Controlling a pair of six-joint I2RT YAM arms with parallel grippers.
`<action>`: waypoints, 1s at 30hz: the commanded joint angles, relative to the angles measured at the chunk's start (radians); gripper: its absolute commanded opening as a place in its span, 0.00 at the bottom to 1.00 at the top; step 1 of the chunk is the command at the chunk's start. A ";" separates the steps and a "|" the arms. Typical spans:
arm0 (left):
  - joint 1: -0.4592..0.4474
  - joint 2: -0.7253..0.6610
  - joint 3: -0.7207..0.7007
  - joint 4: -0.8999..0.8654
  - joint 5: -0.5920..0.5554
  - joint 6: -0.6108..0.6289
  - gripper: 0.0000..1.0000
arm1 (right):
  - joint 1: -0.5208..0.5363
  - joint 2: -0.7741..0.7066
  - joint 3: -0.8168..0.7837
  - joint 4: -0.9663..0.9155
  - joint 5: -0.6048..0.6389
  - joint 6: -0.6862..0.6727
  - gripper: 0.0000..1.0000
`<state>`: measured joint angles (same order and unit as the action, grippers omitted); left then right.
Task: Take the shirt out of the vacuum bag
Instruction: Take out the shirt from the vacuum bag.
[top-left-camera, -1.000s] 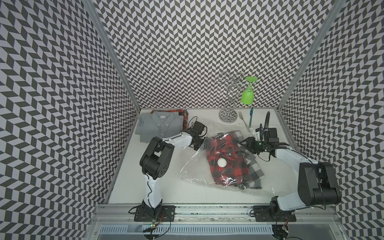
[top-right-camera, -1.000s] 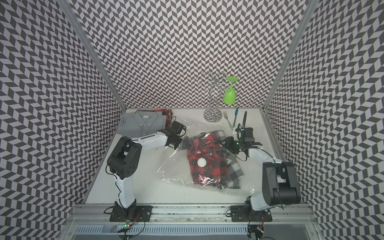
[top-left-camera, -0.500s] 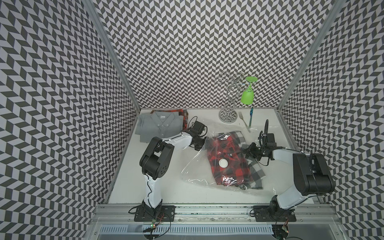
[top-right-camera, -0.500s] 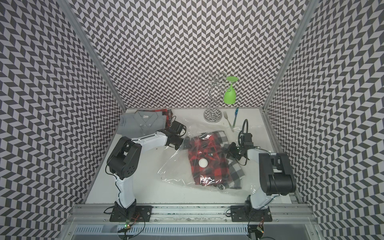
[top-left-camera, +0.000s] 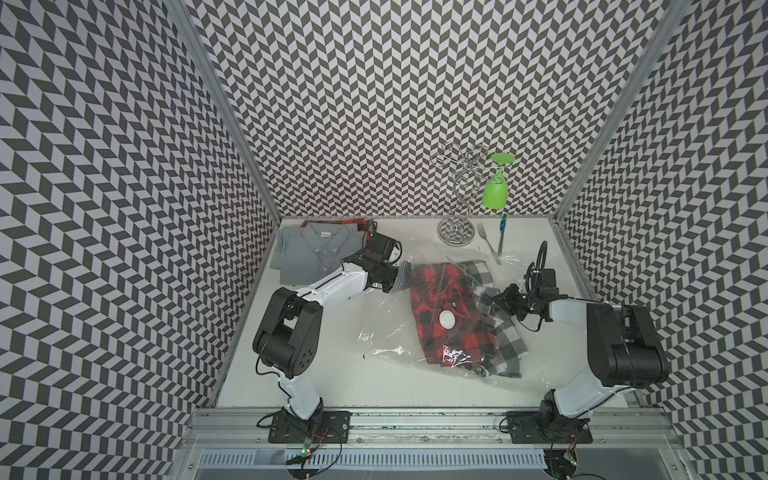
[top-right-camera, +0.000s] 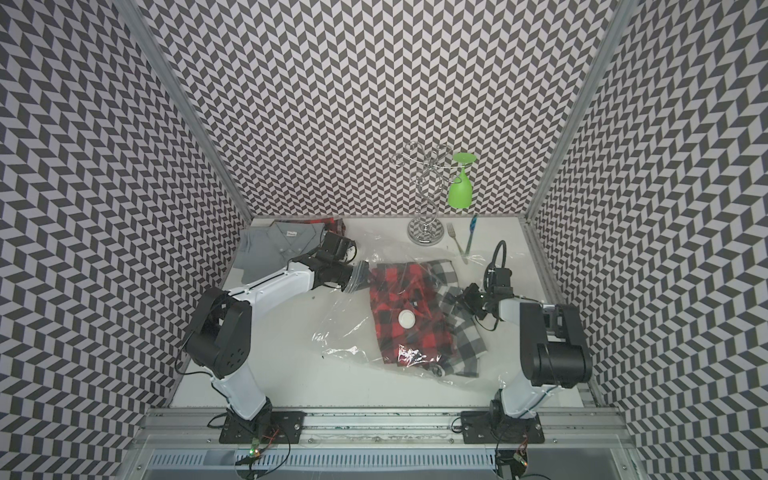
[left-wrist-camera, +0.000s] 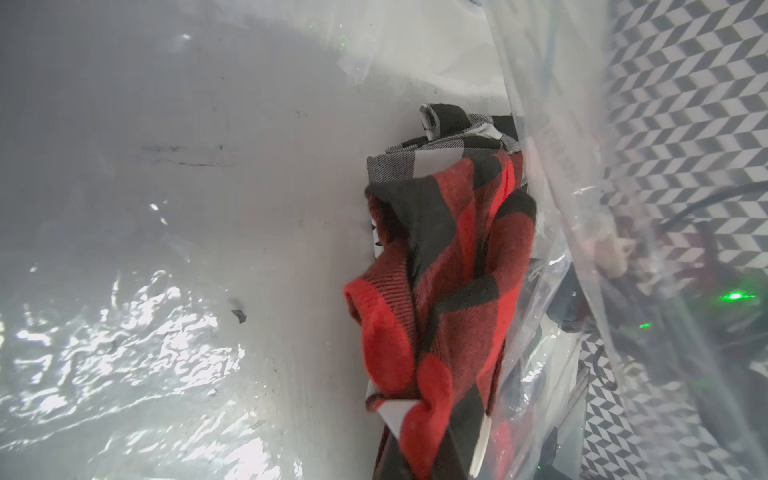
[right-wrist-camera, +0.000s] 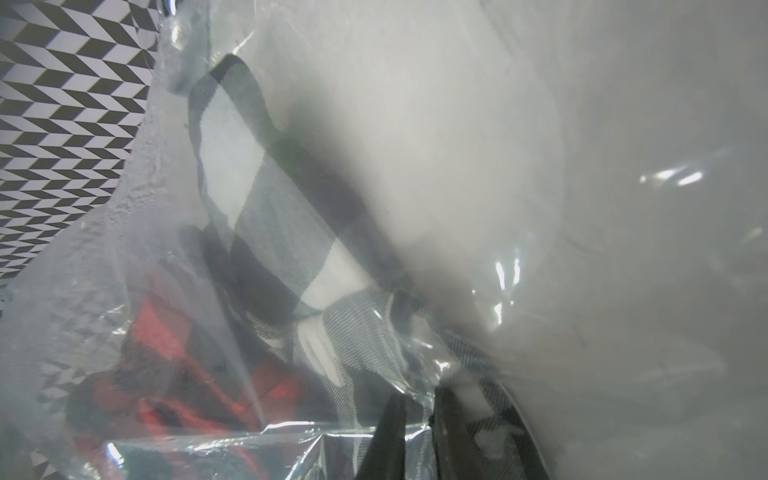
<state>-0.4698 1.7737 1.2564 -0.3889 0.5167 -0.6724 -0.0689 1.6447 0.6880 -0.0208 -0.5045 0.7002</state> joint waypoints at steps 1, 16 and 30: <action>0.023 -0.058 -0.023 0.001 0.026 0.002 0.00 | -0.017 0.043 -0.028 -0.030 0.103 0.001 0.16; 0.156 -0.340 -0.362 -0.001 -0.040 -0.093 0.00 | -0.083 0.062 -0.046 -0.008 0.090 0.014 0.15; 0.465 -0.743 -0.682 -0.168 -0.139 -0.253 0.00 | -0.095 0.114 -0.018 0.026 0.051 0.022 0.15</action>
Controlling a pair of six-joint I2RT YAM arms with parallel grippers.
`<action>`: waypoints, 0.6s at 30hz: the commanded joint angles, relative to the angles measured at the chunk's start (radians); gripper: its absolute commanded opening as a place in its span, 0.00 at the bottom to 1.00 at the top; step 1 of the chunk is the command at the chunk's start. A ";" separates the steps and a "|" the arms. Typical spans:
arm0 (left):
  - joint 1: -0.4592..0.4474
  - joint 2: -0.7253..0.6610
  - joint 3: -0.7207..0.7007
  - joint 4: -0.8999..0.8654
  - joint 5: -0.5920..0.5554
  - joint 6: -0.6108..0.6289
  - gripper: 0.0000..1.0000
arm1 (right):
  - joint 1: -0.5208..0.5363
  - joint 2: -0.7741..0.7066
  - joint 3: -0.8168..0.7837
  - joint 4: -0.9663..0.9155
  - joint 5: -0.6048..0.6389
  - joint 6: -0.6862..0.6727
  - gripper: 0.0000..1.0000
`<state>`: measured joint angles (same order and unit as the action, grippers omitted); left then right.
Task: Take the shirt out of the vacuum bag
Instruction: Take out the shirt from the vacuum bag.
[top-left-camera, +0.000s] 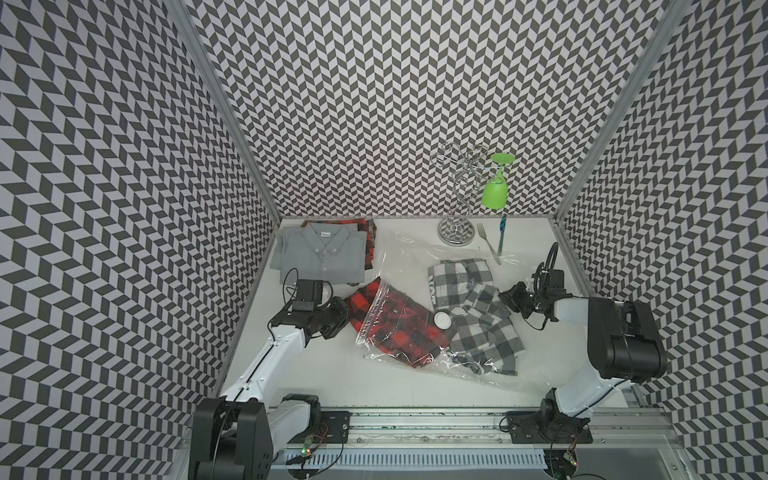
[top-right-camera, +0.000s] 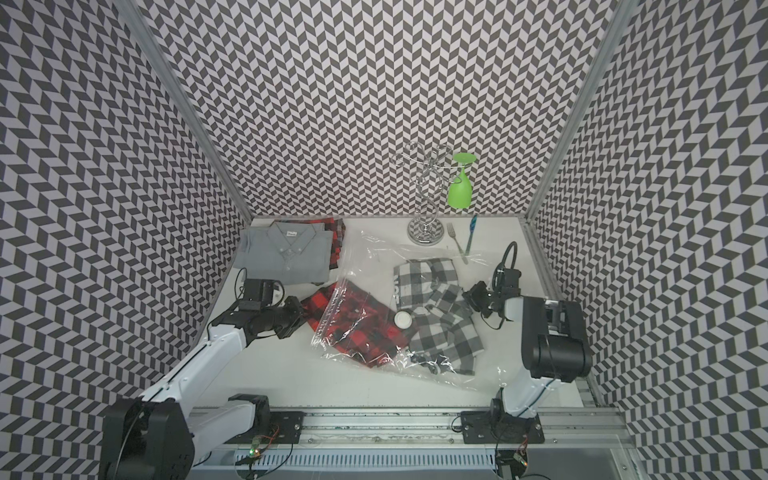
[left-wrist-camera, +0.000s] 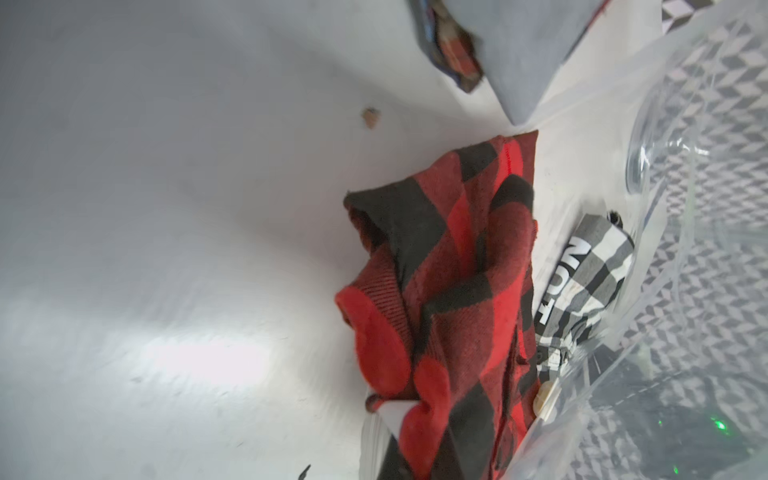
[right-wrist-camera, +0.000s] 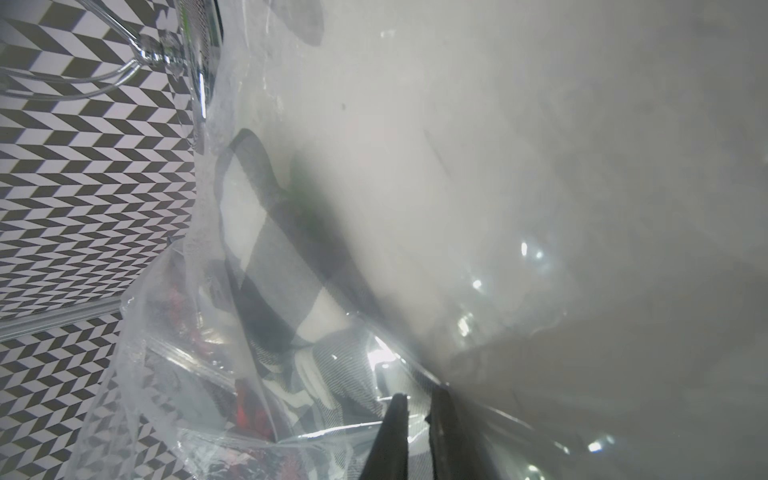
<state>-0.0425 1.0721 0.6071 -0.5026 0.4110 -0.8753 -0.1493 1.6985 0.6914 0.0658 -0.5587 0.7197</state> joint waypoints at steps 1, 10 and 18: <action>0.051 -0.065 -0.053 -0.057 -0.034 -0.069 0.00 | -0.015 0.064 -0.018 -0.059 0.100 0.002 0.15; 0.122 -0.176 -0.092 -0.189 -0.062 -0.148 0.00 | -0.013 0.082 0.005 -0.043 0.075 -0.003 0.15; 0.127 -0.119 0.114 -0.357 -0.169 -0.058 0.57 | -0.013 0.058 0.019 -0.066 0.086 -0.040 0.16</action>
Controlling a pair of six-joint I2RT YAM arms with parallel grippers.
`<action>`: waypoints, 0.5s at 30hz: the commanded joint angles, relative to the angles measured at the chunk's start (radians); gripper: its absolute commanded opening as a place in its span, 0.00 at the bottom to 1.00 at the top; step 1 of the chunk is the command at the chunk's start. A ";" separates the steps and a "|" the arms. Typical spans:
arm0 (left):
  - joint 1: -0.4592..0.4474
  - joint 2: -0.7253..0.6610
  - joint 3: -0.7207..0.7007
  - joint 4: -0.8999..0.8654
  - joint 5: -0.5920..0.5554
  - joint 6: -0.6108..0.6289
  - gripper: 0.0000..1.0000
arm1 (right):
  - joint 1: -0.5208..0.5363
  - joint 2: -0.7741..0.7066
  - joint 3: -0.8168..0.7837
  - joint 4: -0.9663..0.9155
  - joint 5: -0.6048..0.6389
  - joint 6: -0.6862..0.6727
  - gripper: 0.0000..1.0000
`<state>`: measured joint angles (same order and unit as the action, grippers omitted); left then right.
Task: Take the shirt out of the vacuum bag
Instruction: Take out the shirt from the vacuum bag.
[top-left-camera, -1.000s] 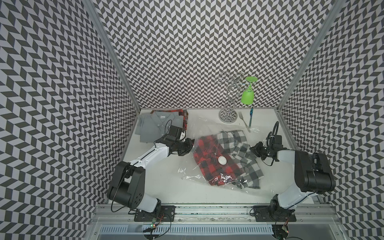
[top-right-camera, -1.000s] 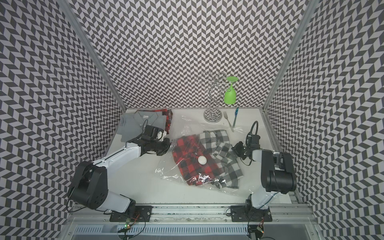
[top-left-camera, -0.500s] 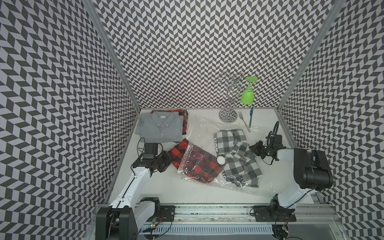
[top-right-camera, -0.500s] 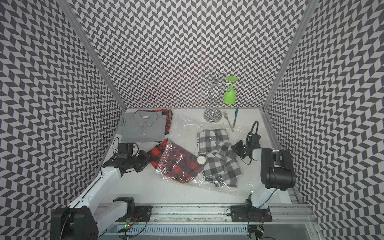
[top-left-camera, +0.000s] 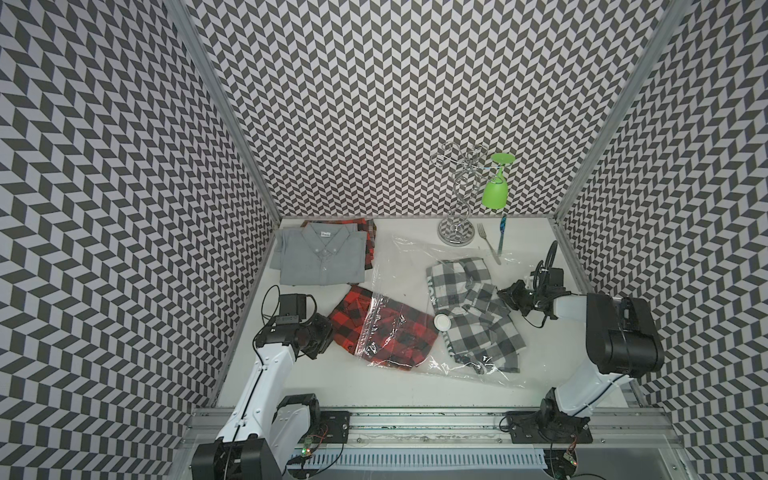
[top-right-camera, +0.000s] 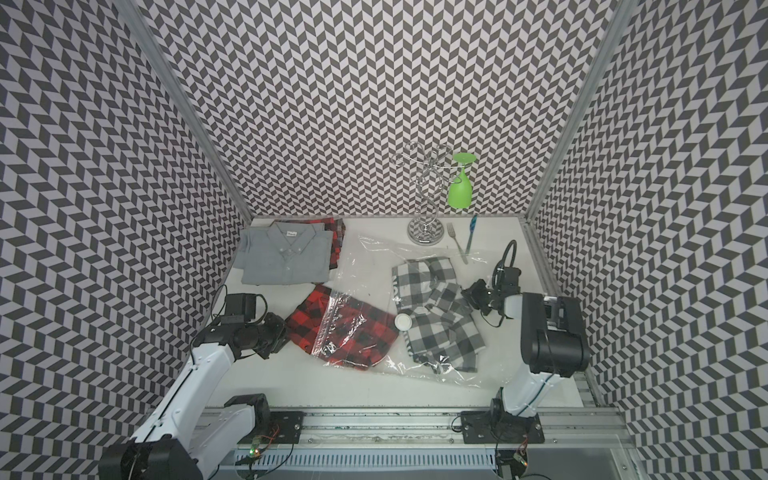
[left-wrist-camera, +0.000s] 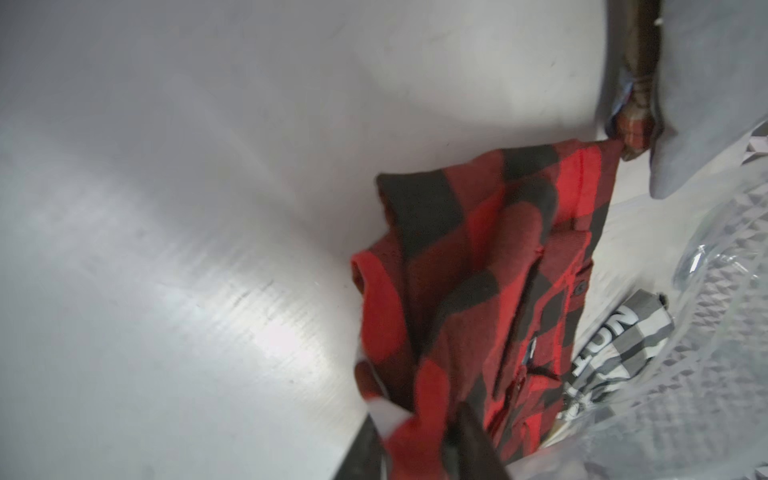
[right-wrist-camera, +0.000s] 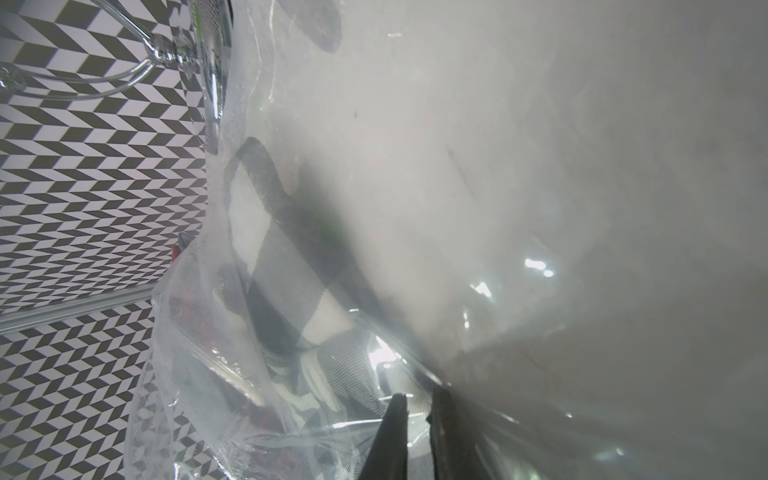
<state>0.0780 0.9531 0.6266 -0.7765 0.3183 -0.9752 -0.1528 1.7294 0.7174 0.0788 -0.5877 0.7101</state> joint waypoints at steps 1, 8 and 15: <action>0.006 -0.004 0.138 -0.097 -0.116 0.043 0.66 | -0.009 0.020 -0.003 -0.084 0.120 -0.037 0.16; 0.003 0.120 0.375 -0.024 -0.104 0.268 0.99 | -0.008 -0.033 0.034 -0.134 0.134 -0.085 0.24; -0.075 0.429 0.520 -0.100 -0.054 0.575 0.99 | -0.004 -0.083 0.070 -0.182 0.128 -0.132 0.35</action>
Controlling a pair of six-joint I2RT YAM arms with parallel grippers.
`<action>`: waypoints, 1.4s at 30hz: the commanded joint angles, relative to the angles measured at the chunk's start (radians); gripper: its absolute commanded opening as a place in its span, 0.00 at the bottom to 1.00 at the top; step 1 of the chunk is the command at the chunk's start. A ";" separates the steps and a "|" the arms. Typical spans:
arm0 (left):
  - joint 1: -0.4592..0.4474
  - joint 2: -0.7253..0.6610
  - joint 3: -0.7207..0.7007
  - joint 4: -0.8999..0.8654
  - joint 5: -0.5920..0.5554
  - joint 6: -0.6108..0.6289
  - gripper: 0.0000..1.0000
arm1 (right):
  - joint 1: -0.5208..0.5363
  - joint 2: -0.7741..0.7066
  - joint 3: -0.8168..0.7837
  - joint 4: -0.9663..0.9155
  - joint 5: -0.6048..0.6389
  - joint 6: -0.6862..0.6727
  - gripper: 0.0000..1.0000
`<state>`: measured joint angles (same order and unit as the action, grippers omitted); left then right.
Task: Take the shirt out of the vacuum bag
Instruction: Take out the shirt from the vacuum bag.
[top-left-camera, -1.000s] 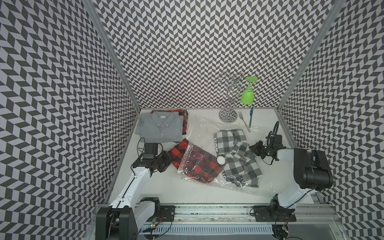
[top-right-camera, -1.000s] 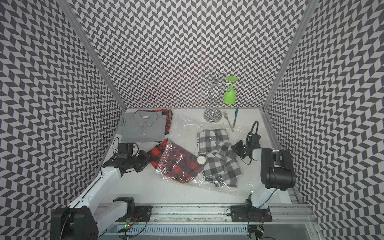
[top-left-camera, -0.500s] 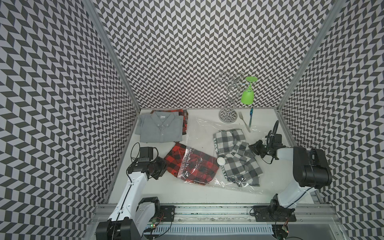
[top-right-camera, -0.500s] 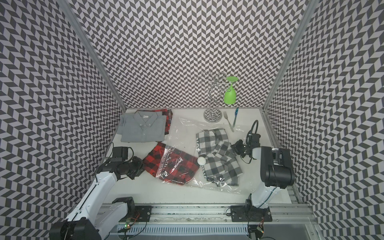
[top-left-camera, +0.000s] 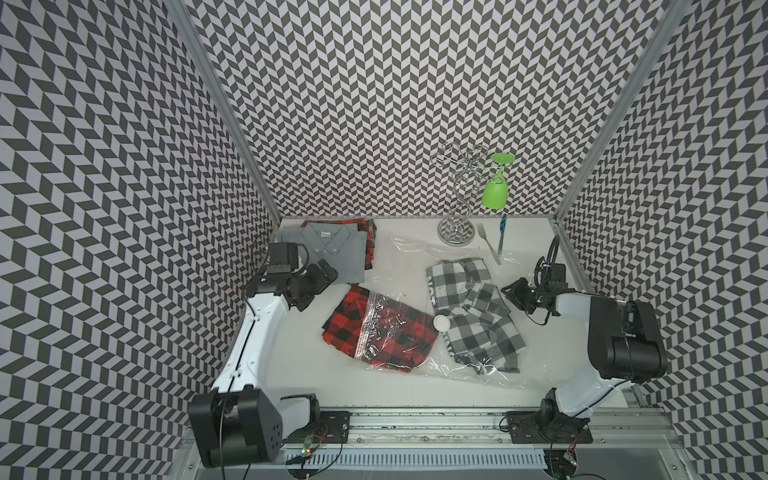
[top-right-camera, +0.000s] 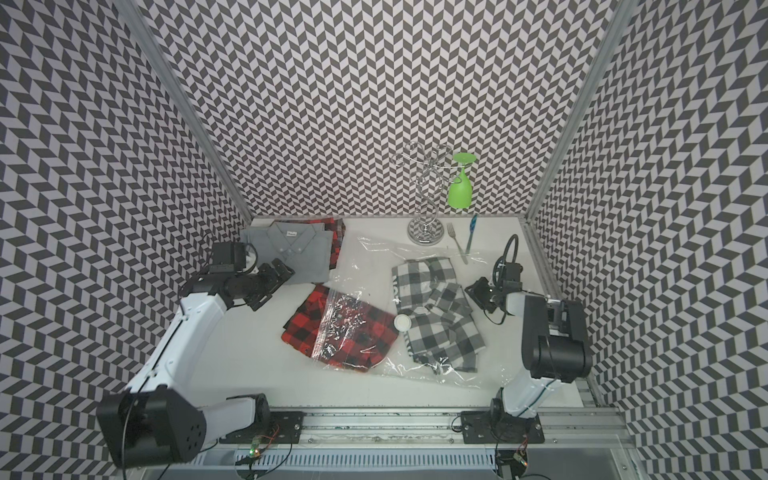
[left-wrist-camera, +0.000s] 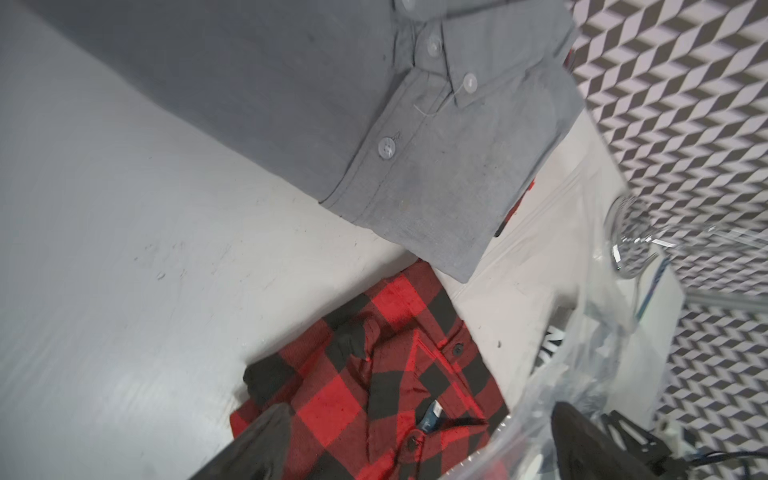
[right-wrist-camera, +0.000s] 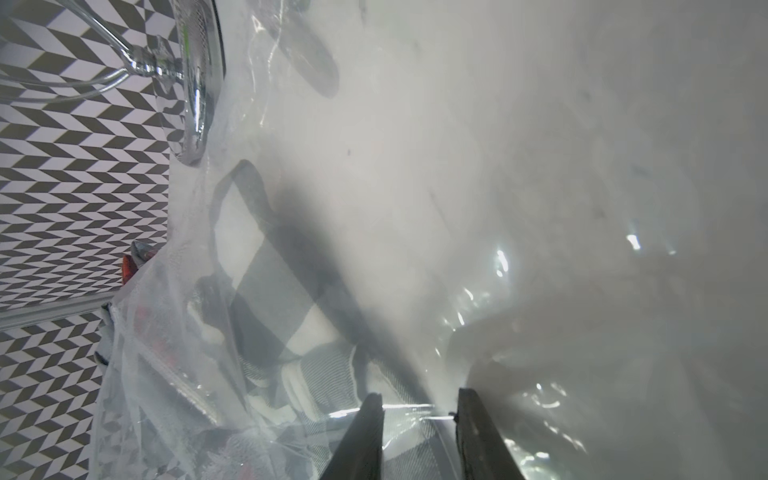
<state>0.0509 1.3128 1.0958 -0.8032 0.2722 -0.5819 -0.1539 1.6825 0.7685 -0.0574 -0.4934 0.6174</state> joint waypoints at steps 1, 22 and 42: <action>-0.067 0.104 0.076 -0.099 -0.037 0.228 0.99 | -0.003 -0.043 0.025 -0.048 0.031 -0.046 0.37; -0.277 0.374 0.104 -0.104 -0.280 0.533 0.97 | 0.066 -0.144 0.213 -0.182 -0.010 -0.161 0.62; -0.295 0.565 0.130 -0.059 -0.319 0.543 0.88 | 0.195 -0.203 0.274 -0.243 -0.019 -0.203 0.65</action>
<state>-0.2409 1.8339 1.2114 -0.8925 -0.0479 -0.0475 0.0280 1.5066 1.0397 -0.3157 -0.5087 0.4290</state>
